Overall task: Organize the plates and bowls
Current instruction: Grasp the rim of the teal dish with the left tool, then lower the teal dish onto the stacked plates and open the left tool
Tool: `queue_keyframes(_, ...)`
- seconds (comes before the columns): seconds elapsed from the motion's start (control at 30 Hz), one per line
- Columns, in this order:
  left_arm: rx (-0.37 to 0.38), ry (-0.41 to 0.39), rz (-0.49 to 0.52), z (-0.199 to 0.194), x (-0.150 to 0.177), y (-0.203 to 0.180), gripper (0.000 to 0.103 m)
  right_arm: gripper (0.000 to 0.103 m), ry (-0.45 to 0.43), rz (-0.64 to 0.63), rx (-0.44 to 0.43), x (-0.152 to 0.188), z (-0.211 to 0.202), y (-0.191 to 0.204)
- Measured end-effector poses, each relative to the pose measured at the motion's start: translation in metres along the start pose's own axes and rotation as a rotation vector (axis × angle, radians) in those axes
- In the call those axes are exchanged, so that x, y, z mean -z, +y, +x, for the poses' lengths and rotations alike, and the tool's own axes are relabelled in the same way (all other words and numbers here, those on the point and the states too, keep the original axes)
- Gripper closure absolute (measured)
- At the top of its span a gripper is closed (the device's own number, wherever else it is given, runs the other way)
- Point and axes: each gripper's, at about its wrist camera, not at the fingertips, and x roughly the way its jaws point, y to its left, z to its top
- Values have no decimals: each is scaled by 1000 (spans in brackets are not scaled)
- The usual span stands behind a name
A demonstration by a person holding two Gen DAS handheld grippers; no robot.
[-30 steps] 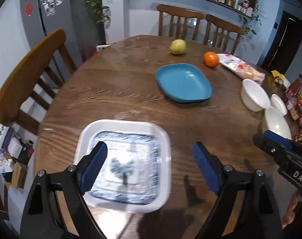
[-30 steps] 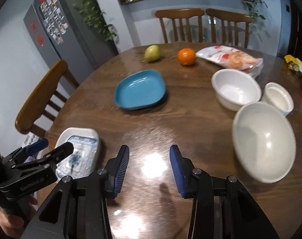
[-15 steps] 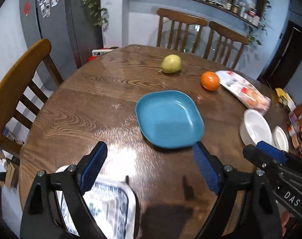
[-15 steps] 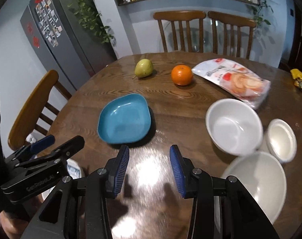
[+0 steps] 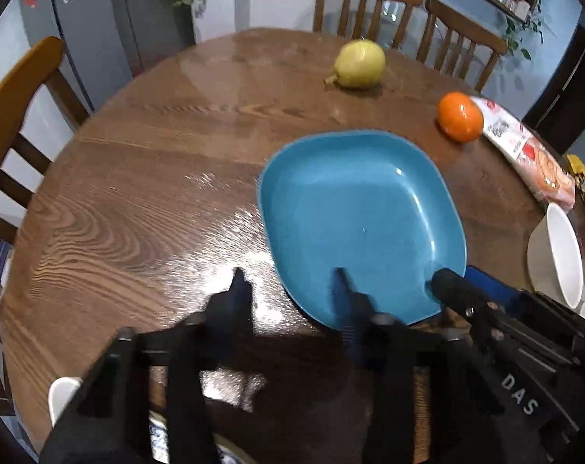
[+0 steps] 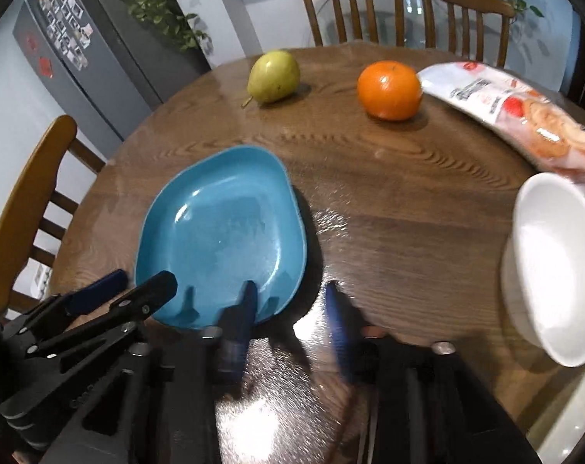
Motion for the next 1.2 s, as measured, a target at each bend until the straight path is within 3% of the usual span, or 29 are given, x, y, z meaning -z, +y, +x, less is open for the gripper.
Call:
queue_keyframes(0.03, 9, 7, 10, 2, 0, 0, 84, 89, 7, 6, -8, 0, 3, -1)
queue_keyframes(0.27, 35, -1, 65, -5, 6, -4, 90, 93, 4, 64, -7, 3, -8, -10)
queue_keyframes(0.57, 62, -90, 115, -59, 32, -9, 90, 93, -10, 131, -95, 24, -58, -16)
queue_keyframes(0.8, 53, -145, 116, -96, 62, 1, 90, 93, -33, 95, -138, 47, -90, 1)
queue_keyframes(1.2, 16, -177, 100, -126, 94, 23, 90, 93, -28, 23, -167, 89, -115, 40)
